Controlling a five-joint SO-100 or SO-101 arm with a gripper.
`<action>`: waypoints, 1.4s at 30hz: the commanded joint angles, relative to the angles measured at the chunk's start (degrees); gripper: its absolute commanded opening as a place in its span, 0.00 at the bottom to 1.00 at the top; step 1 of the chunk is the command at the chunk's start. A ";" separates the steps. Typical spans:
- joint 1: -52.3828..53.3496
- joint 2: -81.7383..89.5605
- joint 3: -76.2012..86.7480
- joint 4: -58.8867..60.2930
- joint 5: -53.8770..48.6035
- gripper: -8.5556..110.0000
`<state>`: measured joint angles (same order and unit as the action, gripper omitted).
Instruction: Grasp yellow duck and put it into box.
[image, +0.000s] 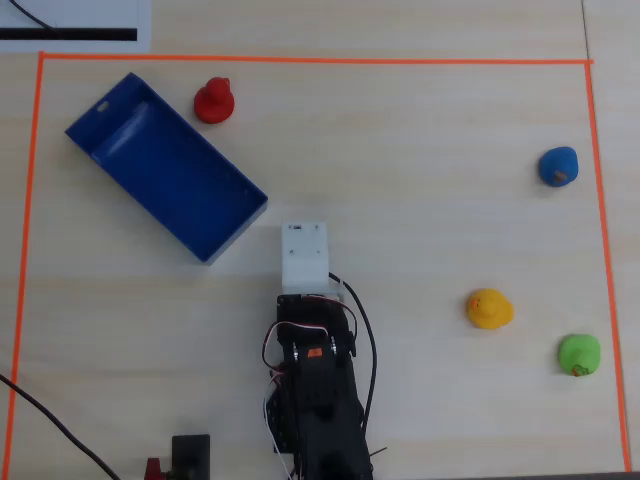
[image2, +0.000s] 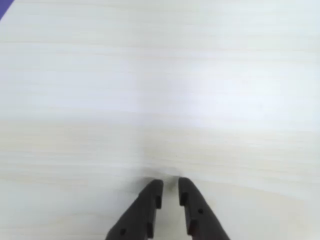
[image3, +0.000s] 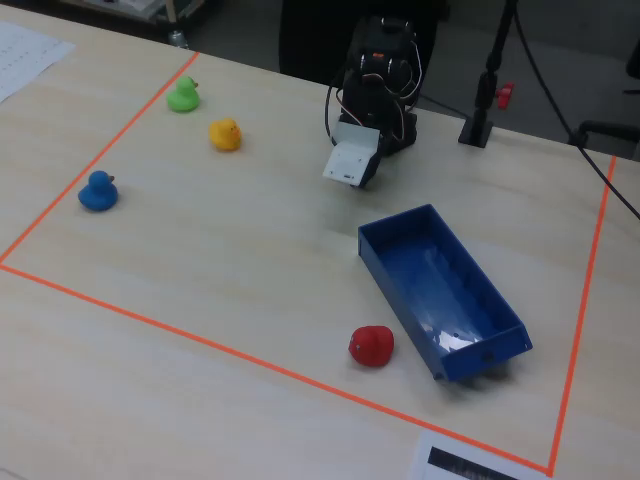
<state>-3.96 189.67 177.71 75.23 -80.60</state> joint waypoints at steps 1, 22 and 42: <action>-0.09 0.00 -0.18 0.88 0.53 0.08; 2.46 -0.18 -0.44 -17.93 -2.29 0.07; 47.81 -69.52 -59.50 -50.98 3.25 0.14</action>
<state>32.26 127.18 127.27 27.86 -77.34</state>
